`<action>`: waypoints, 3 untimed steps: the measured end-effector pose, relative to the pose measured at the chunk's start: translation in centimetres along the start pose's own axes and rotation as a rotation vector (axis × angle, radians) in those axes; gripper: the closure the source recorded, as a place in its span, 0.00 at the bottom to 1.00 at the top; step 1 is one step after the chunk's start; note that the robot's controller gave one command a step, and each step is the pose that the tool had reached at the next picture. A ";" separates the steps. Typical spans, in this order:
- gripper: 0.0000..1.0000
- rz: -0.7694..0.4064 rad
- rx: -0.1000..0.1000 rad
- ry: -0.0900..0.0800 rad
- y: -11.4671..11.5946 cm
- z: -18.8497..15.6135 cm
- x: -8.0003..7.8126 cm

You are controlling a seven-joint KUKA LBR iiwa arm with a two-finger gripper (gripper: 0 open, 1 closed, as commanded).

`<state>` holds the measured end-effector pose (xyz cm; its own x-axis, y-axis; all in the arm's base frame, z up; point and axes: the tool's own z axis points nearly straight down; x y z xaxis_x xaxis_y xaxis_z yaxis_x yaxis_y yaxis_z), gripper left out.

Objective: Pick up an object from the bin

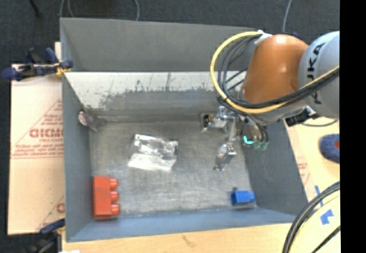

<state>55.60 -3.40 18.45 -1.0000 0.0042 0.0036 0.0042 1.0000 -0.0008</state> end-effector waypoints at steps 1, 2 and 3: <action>0.00 -0.101 0.003 -0.019 -10.0 11.4 -9.1; 0.00 0.003 0.000 -0.009 -12.6 8.2 -7.0; 0.00 0.225 -0.002 -0.005 -12.9 8.2 -6.2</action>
Offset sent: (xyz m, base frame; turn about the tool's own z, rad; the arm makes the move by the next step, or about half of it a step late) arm 0.0856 -0.0956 -0.1145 -0.1066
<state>61.73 -16.30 10.23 -0.9737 0.2277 -0.0012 0.2277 0.9737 0.0012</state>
